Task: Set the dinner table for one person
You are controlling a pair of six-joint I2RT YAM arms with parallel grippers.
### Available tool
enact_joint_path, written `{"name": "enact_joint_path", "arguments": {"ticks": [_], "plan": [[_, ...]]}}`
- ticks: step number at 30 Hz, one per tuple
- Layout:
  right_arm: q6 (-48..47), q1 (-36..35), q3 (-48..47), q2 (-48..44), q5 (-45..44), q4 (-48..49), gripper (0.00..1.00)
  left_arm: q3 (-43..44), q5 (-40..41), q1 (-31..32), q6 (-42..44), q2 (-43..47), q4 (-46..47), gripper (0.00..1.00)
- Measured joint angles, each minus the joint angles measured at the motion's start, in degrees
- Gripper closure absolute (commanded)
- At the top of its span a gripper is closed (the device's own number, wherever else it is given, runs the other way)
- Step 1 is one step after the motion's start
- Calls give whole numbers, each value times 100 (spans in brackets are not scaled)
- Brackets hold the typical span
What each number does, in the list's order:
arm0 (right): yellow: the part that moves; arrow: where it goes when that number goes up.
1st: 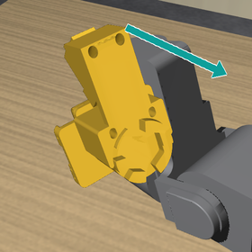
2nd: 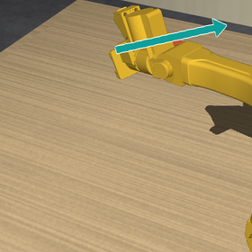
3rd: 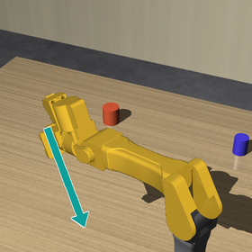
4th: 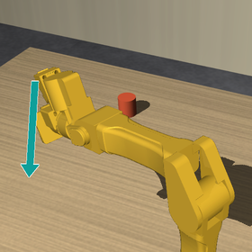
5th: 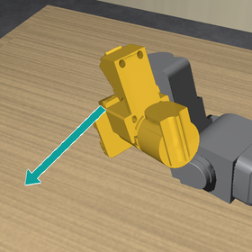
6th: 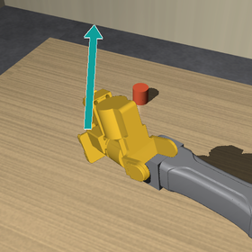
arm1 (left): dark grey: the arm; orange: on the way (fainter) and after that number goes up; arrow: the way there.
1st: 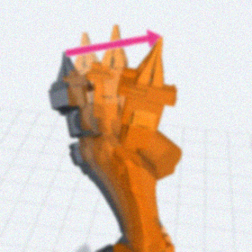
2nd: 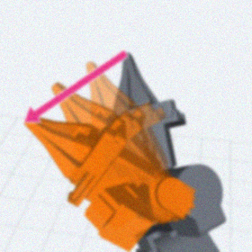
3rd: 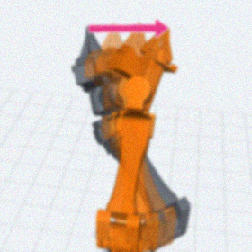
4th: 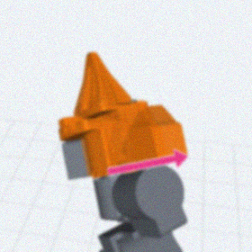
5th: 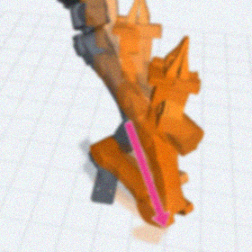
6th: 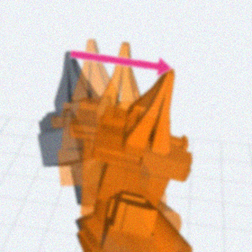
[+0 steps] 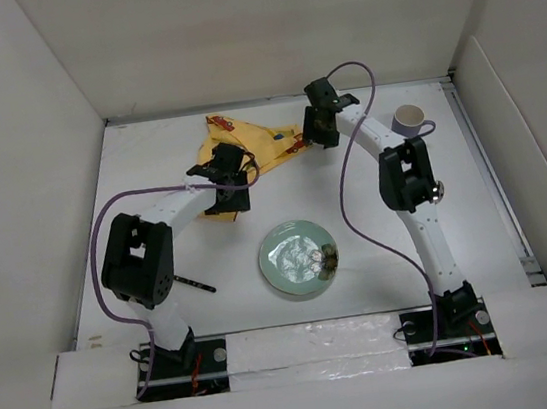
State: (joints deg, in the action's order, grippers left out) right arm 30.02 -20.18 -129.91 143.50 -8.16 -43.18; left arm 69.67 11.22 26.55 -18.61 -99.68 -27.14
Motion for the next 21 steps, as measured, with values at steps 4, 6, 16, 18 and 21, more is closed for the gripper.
{"name": "enact_joint_path", "arguments": {"ticks": [4,6,16,18,21], "plan": [[15,20,-446,256,17,-216,39,-59,-28,0,79,-48,76,44],[26,26,-643,361,42,-326,42,-59,-20,0,114,-120,98,48],[120,0,-901,514,146,-437,59,-59,157,0,201,-542,153,62],[155,-20,-901,518,238,-435,65,-63,221,0,225,-553,179,66],[236,-44,-901,531,380,-409,72,-66,291,0,273,-555,203,73]]}}
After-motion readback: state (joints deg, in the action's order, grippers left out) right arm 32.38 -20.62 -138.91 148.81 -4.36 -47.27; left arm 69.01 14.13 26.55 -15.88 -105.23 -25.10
